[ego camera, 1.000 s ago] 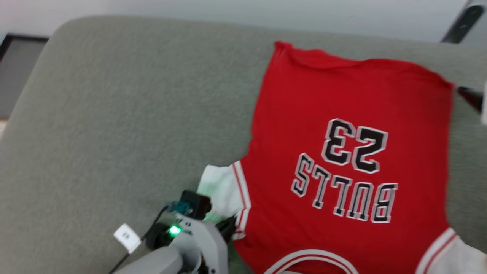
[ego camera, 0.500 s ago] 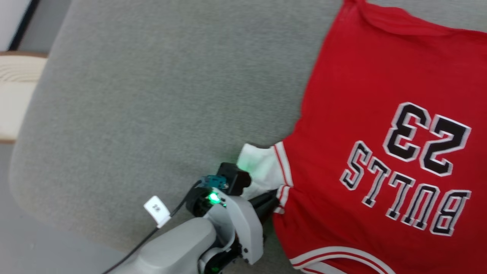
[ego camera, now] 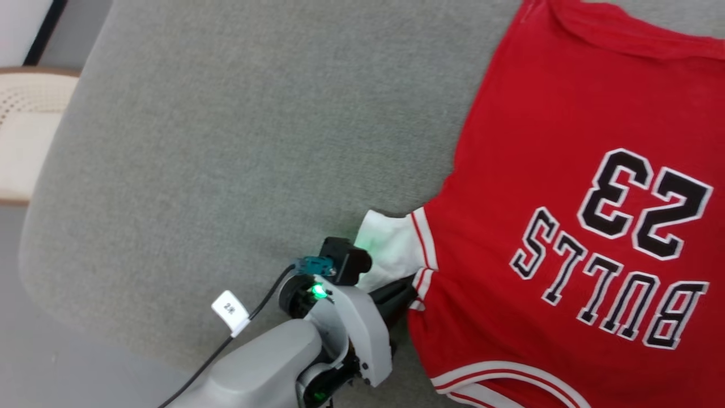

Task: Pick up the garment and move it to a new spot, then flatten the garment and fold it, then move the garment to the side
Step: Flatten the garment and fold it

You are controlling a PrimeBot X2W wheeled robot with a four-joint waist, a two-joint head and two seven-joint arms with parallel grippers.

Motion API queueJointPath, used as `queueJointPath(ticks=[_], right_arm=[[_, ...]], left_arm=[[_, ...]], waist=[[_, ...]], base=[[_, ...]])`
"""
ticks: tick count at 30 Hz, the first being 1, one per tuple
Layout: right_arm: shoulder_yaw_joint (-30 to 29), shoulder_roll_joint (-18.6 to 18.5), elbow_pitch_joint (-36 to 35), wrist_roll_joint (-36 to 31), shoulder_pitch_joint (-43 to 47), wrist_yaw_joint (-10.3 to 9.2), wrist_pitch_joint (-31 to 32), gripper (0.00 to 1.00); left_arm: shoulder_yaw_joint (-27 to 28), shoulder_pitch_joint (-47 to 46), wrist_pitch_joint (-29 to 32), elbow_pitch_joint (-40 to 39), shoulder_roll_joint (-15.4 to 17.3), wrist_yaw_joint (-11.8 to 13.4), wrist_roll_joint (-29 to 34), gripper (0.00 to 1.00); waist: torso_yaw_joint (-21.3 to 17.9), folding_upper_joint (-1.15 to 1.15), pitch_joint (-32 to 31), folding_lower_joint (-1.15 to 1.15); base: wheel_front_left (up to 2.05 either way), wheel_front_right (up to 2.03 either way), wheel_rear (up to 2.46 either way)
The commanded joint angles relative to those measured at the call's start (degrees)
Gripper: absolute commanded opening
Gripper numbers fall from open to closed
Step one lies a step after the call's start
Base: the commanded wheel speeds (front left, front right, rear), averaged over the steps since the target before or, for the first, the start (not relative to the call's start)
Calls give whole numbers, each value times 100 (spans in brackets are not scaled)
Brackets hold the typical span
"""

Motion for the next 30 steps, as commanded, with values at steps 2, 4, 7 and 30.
queueJointPath(ticks=[2, 4, 7, 30], right_arm=[[136, 515, 296, 223, 666, 75, 179, 0], [288, 538, 199, 433, 848, 72, 209, 0], [632, 530, -123, 809, 1210, 60, 318, 0], [-153, 629, -5677, 2346, 5640, 37, 2086, 0]], left_arm=[[88, 273, 165, 811, 380, 405, -145, 0], [102, 324, 164, 792, 442, 458, -170, 0], [122, 397, 164, 725, 541, 523, -209, 0], [203, 586, 325, -339, 1054, 858, -296, 0]], waist=[[-436, 0, -412, 0], [-585, 0, -522, 0], [-823, 0, -664, 0], [-1830, 0, -862, 0]], base=[[0, 0, 0], [0, 0, 0], [0, 0, 0], [0, 0, 0]])
